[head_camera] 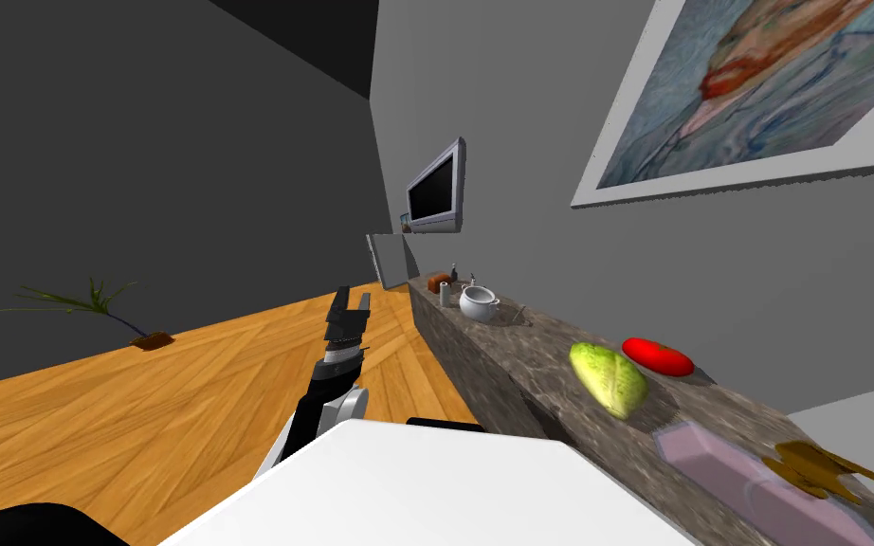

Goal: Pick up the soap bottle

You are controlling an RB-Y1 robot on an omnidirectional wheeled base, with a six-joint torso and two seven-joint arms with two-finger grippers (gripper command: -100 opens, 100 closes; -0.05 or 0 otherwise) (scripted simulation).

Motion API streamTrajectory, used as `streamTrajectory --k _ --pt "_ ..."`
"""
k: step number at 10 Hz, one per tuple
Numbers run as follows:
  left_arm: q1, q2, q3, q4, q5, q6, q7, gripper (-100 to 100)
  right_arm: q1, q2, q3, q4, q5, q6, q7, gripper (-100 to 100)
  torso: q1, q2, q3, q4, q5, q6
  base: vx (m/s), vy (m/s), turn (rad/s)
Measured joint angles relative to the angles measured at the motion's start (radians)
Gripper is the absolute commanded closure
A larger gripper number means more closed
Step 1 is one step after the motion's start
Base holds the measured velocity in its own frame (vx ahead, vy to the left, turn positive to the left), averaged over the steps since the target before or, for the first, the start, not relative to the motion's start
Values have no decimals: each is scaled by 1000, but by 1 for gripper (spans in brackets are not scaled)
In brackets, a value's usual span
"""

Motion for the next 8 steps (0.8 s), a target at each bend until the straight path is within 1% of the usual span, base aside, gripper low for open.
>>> streamTrajectory --k 1,2,3,4,5,6,8 --pt "0 0 0 0 0 0 0 0 6 -18 1 -2 -7 -2 7 -100 2 1 0 0 0 0 -12 -26 317" --pt "0 0 0 0 0 0 0 0 18 -51 10 3 -23 -7 26 -100 2 0 0 0 1 -2 -33 -82 458" --pt "0 0 0 0 0 0 0 0 29 -86 25 27 -36 -18 49 -100 -1 1 0 0 0 -2 -39 -86 159" --pt "0 0 0 0 0 0 0 0 39 -113 33 36 -47 -26 71 -100 -2 2 1 0 0 0 -43 -70 216" --pt "0 0 0 0 0 0 0 0 52 -147 46 55 -58 -40 92 -100 -1 2 1 0 0 -1 -60 -90 360" --pt "0 0 0 0 0 0 0 0 60 -171 58 87 -59 -52 111 -100 -2 2 1 1 0 -1 -52 -70 138" --pt "0 0 0 0 0 0 0 0 72 -219 71 105 -73 -63 138 -100 0 3 2 1 0 0 -63 -55 210"
